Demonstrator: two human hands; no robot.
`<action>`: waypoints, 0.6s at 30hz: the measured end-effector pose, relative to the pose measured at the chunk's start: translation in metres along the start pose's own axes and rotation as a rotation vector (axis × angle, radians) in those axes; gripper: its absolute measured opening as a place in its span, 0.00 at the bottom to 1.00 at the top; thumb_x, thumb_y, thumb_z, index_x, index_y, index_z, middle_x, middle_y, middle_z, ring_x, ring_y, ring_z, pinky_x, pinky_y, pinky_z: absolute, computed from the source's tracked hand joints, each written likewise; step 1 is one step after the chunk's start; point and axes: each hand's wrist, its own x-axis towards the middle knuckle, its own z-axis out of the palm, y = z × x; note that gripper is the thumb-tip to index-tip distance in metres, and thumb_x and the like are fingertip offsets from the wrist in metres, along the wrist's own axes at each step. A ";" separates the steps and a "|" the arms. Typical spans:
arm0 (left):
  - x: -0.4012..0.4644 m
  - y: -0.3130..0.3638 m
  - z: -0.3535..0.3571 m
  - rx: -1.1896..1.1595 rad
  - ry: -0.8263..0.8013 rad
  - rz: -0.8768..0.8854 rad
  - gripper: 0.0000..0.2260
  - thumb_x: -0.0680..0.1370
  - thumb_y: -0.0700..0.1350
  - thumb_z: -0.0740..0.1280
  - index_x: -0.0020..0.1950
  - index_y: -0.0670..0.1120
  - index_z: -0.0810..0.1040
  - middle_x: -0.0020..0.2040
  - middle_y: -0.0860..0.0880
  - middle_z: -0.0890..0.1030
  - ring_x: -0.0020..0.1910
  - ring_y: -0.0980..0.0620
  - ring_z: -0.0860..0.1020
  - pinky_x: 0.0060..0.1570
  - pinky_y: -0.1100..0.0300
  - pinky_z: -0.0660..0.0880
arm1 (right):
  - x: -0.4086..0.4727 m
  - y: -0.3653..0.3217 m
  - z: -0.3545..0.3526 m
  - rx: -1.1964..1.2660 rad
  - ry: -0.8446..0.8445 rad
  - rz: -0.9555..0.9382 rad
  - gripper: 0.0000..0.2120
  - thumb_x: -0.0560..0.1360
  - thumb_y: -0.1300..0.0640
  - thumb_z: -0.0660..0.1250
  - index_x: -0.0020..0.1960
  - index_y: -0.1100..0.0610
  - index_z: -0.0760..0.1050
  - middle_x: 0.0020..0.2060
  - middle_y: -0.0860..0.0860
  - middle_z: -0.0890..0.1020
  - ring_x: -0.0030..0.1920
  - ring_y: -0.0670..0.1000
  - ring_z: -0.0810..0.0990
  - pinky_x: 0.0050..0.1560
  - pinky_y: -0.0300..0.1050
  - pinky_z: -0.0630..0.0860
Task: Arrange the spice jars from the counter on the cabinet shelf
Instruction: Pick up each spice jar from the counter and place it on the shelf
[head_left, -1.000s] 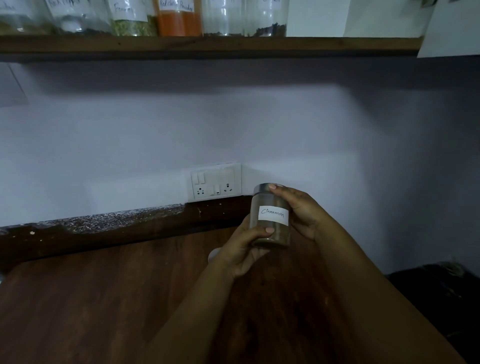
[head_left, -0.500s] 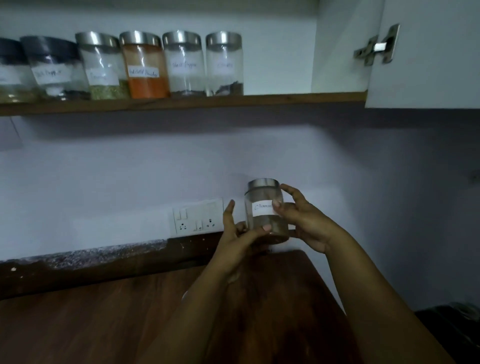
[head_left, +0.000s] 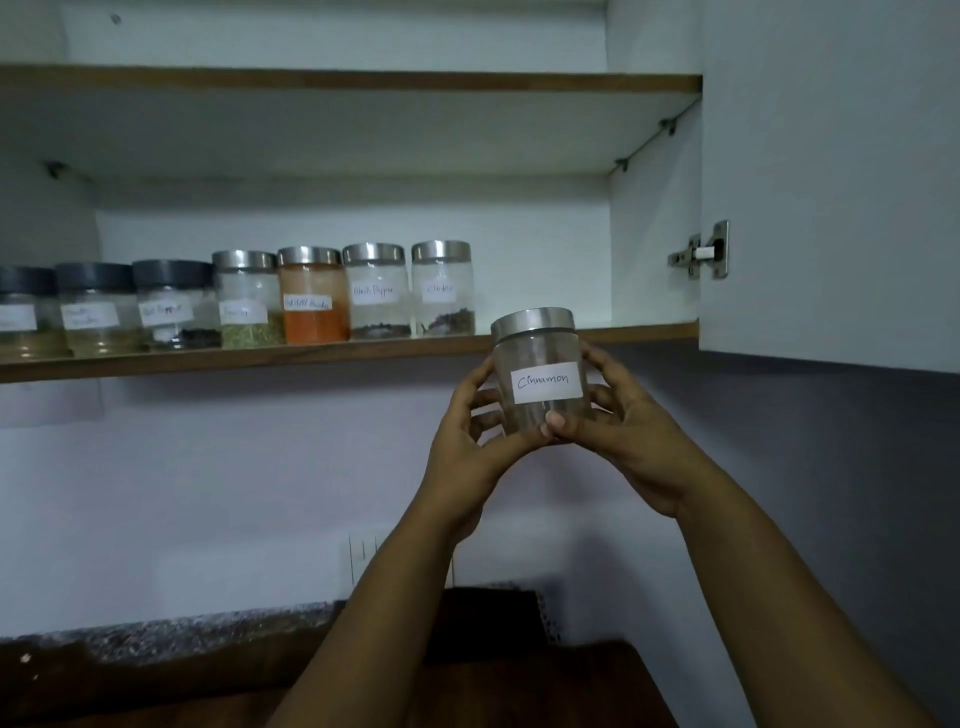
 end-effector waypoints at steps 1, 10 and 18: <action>0.007 0.005 0.000 0.014 0.000 0.021 0.40 0.60 0.55 0.80 0.70 0.63 0.68 0.60 0.58 0.78 0.60 0.59 0.78 0.50 0.63 0.79 | 0.005 -0.005 -0.002 0.003 0.005 -0.018 0.48 0.56 0.47 0.82 0.71 0.35 0.64 0.62 0.48 0.78 0.60 0.48 0.80 0.61 0.50 0.77; 0.072 0.038 -0.004 0.170 -0.043 0.181 0.40 0.68 0.42 0.79 0.75 0.56 0.64 0.66 0.52 0.74 0.59 0.60 0.78 0.51 0.64 0.79 | 0.064 -0.041 -0.015 -0.044 -0.039 -0.120 0.47 0.62 0.53 0.79 0.73 0.36 0.59 0.60 0.57 0.77 0.58 0.53 0.81 0.61 0.49 0.77; 0.120 0.046 -0.009 0.399 -0.032 0.264 0.41 0.70 0.42 0.78 0.77 0.51 0.60 0.69 0.47 0.69 0.65 0.51 0.74 0.63 0.54 0.75 | 0.119 -0.054 -0.032 -0.334 -0.069 -0.123 0.46 0.68 0.52 0.78 0.76 0.42 0.54 0.60 0.52 0.80 0.61 0.51 0.80 0.66 0.55 0.73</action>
